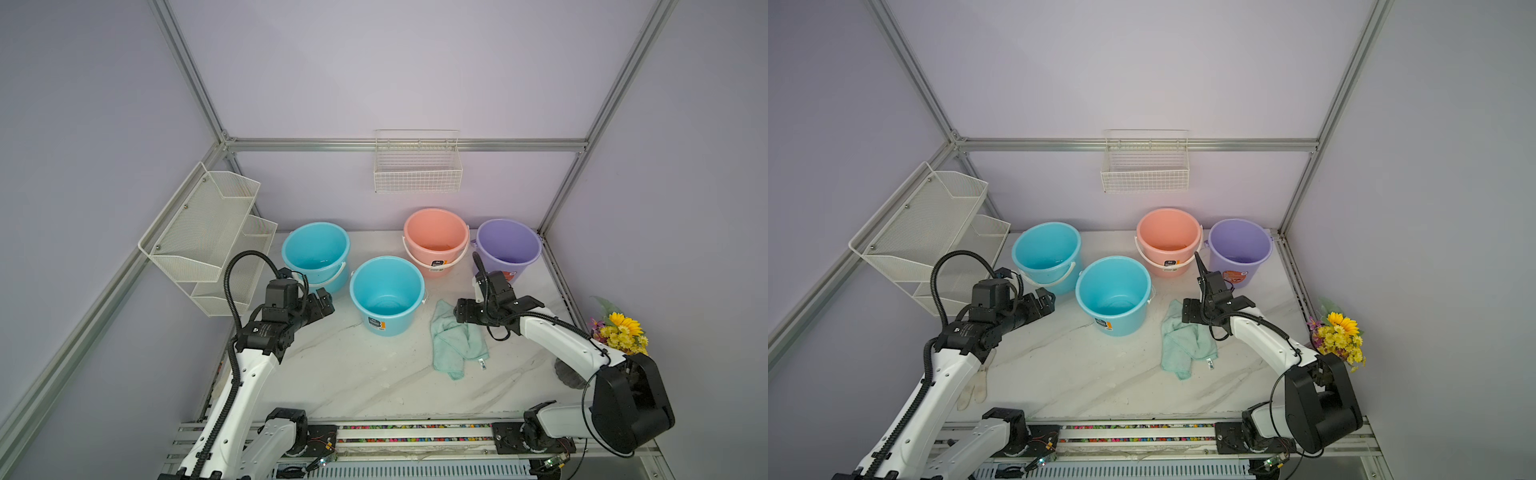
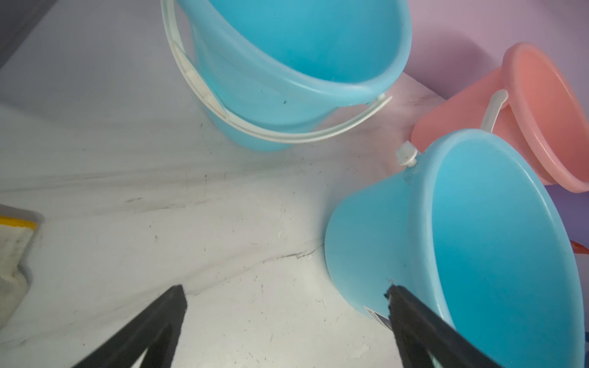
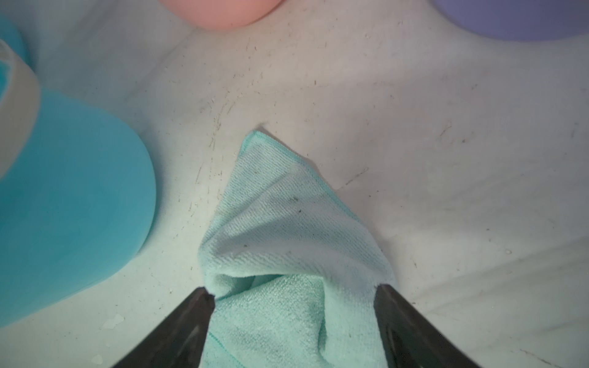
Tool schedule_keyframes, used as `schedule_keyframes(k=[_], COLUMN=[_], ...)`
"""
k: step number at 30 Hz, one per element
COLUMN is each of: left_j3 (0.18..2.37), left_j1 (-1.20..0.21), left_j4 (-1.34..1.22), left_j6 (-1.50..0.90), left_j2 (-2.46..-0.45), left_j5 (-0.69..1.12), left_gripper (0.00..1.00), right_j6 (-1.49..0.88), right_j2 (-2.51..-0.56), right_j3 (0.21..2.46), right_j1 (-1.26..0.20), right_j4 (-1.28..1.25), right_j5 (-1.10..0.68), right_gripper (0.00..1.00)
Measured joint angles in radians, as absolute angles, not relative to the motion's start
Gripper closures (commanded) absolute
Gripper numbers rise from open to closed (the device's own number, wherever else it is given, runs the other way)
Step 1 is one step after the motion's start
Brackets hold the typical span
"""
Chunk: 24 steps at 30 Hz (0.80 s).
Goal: Wipe the inside of the bucket with a cloth
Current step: Pick up the cleaning item at the center of the board.
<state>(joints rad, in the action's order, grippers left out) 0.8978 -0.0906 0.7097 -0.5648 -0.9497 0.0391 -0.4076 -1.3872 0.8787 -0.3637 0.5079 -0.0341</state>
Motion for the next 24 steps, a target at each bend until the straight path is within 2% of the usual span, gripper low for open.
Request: schedule_keyframes(k=[6,15,24], left_j3=[0.963,1.017,1.02], left_j1=[-0.092,-0.093,-0.093], left_j4=[0.761,0.801,0.84], left_j6=[-0.584,-0.584,-0.585], left_j2=[-0.979,-0.981,-0.986], left_j5=[0.112,0.162,0.177], left_gripper=[0.0,0.0,0.0], right_j6=[-0.43,-0.487,-0.5], right_j2=[-1.46,-1.449,-1.456], right_j3=[0.879,0.946,0.975], right_j1=[-0.411,-0.529,-0.654], right_j4=[0.528,0.645,0.699], right_j5=[-0.006,0.126,0.128], right_gripper=[0.12,0.13,0.2])
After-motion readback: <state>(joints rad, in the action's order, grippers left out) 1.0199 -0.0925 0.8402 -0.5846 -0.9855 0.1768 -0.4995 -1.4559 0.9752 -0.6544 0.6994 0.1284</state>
